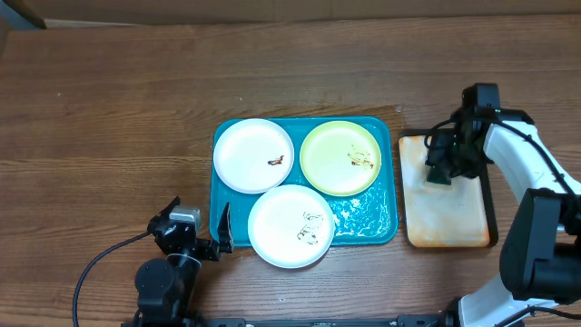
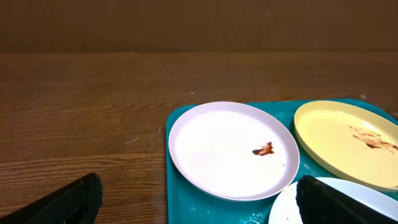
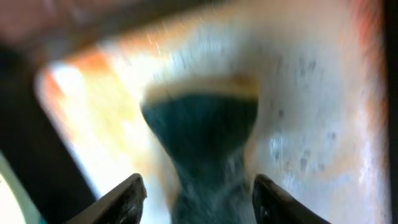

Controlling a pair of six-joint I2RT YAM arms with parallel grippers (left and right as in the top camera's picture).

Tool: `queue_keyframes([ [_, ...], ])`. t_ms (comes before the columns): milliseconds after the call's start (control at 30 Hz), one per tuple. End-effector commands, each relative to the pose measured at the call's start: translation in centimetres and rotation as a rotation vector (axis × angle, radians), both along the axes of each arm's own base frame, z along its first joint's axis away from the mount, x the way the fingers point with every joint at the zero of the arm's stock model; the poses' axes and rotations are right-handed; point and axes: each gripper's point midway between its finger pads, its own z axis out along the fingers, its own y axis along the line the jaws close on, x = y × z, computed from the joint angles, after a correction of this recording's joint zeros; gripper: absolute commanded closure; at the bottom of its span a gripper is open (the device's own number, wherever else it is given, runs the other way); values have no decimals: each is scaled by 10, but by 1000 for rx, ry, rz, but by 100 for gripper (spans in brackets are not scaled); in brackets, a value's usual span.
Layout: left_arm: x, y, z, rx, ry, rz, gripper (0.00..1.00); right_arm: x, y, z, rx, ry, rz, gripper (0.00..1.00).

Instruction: Clean dirty plates on tray and stack at the side

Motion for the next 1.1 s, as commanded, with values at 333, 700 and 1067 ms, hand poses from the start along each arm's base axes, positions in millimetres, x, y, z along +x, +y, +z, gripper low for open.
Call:
queue_keyframes([
  [333, 0, 0, 0, 11, -8, -4, 0, -27, 1, -32, 6, 189, 39, 44],
  [700, 0, 0, 0, 11, -8, -4, 0, -15, 0, -31, 6, 143, 31, 43],
  [1067, 0, 0, 0, 11, -8, -4, 0, -11, -2, -29, -6, 131, 29, 25],
])
